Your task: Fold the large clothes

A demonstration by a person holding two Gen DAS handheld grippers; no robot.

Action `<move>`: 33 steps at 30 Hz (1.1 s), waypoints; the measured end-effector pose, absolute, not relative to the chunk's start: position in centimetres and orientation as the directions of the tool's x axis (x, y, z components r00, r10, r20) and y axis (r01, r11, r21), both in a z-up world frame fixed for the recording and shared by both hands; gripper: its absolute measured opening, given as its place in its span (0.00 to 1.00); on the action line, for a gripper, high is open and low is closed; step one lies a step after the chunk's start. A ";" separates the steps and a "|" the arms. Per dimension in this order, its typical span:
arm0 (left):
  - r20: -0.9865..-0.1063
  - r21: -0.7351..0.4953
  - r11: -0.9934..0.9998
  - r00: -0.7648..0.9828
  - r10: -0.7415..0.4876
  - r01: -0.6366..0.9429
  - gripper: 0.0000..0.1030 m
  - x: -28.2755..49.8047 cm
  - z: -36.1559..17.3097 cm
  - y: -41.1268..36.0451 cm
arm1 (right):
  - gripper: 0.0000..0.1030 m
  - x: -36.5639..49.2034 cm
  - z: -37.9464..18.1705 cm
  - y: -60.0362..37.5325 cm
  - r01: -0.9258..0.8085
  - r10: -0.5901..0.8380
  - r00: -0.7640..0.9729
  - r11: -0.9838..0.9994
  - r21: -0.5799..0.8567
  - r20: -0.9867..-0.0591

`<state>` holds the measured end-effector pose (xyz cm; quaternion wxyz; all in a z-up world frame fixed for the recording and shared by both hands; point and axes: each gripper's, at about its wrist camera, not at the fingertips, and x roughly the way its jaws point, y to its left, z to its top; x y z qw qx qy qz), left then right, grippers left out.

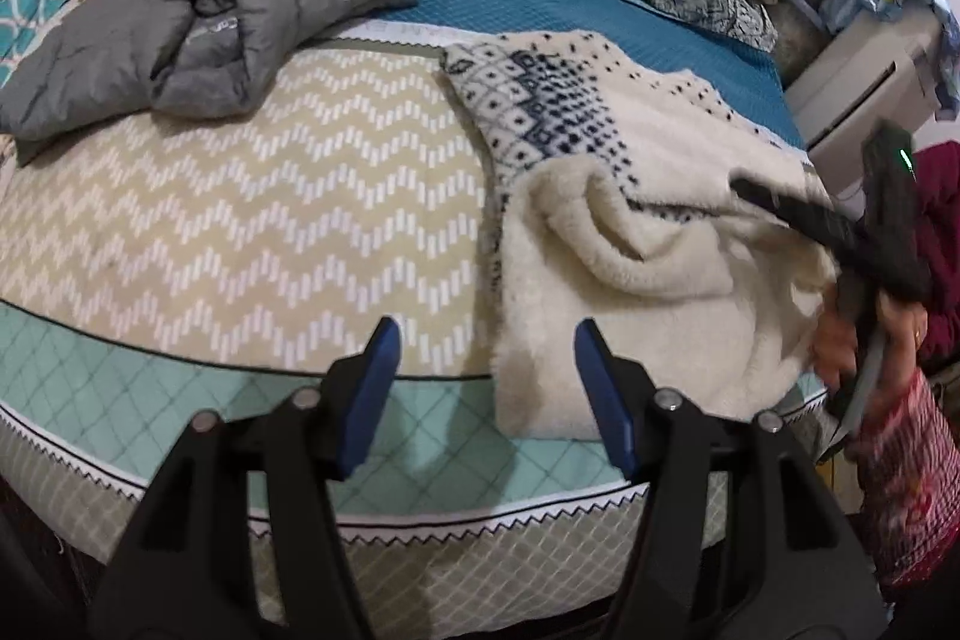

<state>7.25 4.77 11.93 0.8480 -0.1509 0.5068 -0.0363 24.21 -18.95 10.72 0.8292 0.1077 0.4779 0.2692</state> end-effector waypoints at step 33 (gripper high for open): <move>-0.868 -0.403 0.900 0.380 -0.319 -0.165 0.64 11.7 9.6 6.0 | 0.48 12.5 9.1 -41.0 -0.033 0.359 0.583 0.907 0.421 -0.728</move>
